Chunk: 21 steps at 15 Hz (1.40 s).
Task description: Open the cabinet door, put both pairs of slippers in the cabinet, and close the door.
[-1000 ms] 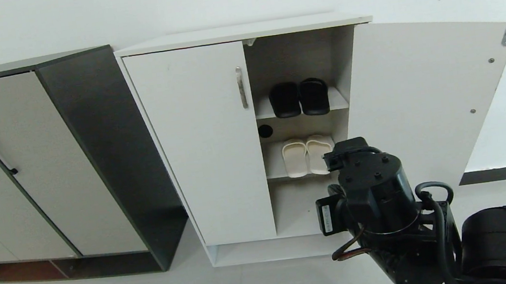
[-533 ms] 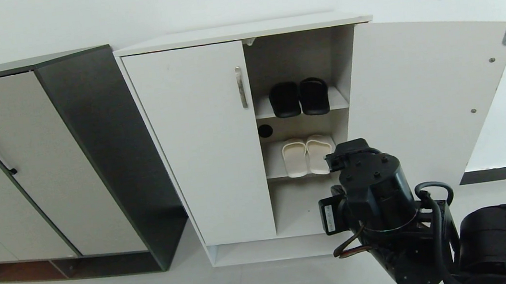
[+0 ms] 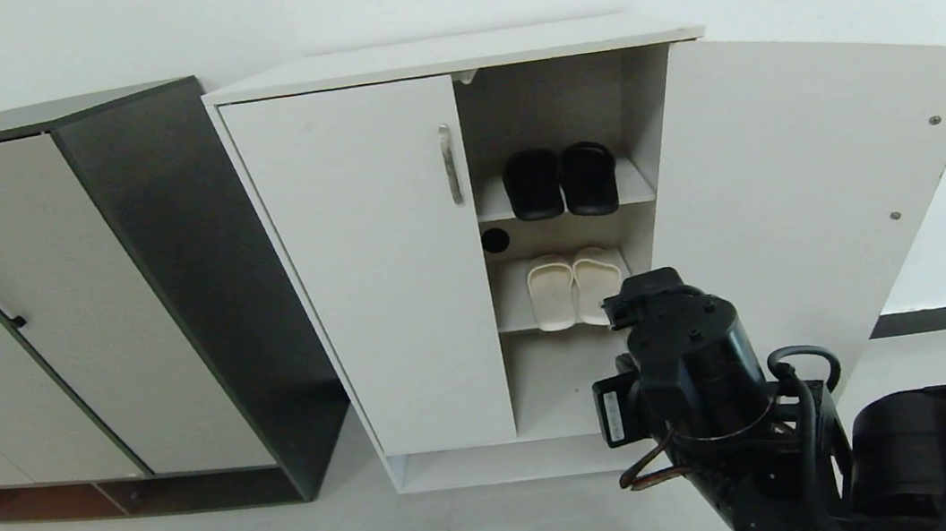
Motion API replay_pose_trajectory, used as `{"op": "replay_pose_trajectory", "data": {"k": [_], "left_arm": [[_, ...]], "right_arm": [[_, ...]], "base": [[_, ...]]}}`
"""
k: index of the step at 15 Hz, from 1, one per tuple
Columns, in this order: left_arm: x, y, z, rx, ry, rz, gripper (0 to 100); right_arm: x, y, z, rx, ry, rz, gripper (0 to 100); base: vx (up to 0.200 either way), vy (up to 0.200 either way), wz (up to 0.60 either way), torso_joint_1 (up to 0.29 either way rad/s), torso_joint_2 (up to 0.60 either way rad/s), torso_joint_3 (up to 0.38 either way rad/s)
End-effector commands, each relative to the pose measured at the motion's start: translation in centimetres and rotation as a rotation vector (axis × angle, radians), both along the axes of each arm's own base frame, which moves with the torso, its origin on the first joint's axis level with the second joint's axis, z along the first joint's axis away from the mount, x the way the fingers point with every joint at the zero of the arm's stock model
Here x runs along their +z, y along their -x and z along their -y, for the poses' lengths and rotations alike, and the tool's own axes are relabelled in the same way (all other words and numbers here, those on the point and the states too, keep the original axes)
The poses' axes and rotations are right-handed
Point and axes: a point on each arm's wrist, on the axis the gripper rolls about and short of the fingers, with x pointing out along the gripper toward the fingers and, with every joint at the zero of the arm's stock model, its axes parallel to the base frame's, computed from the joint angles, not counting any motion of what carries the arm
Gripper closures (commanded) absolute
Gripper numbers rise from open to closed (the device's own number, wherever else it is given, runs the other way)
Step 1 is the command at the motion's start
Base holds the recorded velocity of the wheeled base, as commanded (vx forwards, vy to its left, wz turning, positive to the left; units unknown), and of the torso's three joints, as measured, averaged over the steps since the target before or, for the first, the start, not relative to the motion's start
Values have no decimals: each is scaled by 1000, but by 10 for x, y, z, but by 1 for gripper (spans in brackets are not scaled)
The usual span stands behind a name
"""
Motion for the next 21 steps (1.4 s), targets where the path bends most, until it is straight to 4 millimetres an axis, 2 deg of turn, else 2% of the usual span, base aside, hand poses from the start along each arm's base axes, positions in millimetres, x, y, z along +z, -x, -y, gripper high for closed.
{"op": "replay_pose_trajectory", "data": {"k": [1, 9, 21], "left_arm": [[0, 0, 0, 0, 0, 2, 100], [0, 0, 0, 0, 0, 2, 100], [0, 0, 0, 0, 0, 2, 100]], "right_arm": [[0, 1, -1, 2, -2, 2, 100], [-1, 0, 0, 1, 1, -1, 100], [-7, 0, -1, 2, 21, -11, 100]], "base": [[0, 0, 0, 66, -481, -373], [0, 0, 0, 101, -491, -342], [0, 0, 0, 185, -497, -314]]}}
